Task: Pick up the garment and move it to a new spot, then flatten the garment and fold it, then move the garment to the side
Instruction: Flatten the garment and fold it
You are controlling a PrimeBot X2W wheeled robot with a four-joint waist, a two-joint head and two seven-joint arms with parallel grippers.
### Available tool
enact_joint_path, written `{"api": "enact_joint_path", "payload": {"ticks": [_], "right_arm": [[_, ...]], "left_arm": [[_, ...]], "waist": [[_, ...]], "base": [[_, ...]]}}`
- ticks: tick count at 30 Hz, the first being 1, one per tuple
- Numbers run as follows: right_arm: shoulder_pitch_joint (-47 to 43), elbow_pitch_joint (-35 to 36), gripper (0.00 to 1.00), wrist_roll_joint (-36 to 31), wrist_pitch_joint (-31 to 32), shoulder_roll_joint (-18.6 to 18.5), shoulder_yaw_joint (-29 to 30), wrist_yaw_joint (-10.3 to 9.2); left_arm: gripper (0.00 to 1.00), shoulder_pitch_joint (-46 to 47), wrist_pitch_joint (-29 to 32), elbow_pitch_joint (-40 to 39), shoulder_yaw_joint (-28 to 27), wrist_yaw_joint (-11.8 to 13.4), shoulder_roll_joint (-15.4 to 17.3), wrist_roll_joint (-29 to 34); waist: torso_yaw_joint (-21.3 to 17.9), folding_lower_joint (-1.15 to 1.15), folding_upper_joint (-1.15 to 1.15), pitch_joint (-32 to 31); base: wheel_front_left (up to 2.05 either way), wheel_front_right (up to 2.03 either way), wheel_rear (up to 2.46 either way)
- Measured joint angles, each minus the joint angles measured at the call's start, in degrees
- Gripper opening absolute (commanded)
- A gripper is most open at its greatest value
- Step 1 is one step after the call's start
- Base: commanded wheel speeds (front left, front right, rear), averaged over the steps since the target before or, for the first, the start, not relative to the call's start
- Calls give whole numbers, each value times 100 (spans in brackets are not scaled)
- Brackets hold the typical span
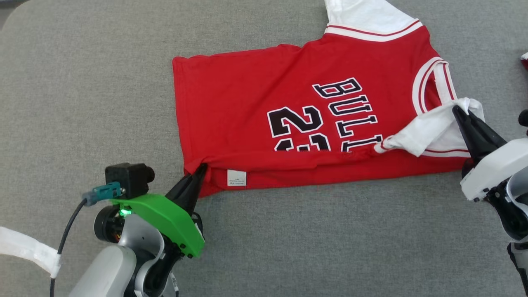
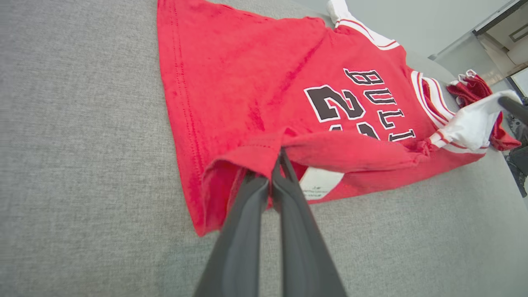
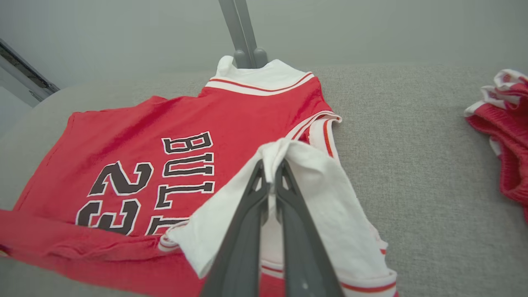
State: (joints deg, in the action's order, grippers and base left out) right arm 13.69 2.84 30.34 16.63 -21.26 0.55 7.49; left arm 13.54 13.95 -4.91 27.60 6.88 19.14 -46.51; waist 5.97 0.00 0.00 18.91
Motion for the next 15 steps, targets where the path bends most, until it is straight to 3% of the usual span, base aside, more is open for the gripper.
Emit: {"api": "enact_joint_path", "payload": {"ticks": [8, 9, 10, 11, 12, 15], "right_arm": [[482, -492, 0, -129, 207, -78, -88, 0], [521, -549, 0, -158, 221, -87, -109, 0], [553, -578, 38, -194, 211, -98, -135, 0], [590, -603, 95, -223, 160, -111, -168, 0], [624, -651, 100, -260, 122, -131, -191, 0], [648, -686, 100, -376, -94, -260, -210, 0]], "left_arm": [[1, 528, 263, 720, 115, -234, -65, -74], [13, 561, 270, 805, 130, -234, -75, -71], [37, 582, 280, 870, 142, -234, -75, -66], [48, 594, 288, 932, 152, -235, -74, -60], [100, 597, 286, 988, 159, -243, -75, -57], [100, 597, 185, 1151, 116, -204, -33, 20]], "waist": [[122, 0, 0, 87], [115, 0, 0, 87], [105, 0, 0, 87], [92, 0, 0, 87], [78, 0, 0, 85], [56, 0, 0, 55]], "base": [[0, 0, 0], [0, 0, 0], [0, 0, 0], [0, 0, 0], [0, 0, 0], [0, 0, 0]]}}
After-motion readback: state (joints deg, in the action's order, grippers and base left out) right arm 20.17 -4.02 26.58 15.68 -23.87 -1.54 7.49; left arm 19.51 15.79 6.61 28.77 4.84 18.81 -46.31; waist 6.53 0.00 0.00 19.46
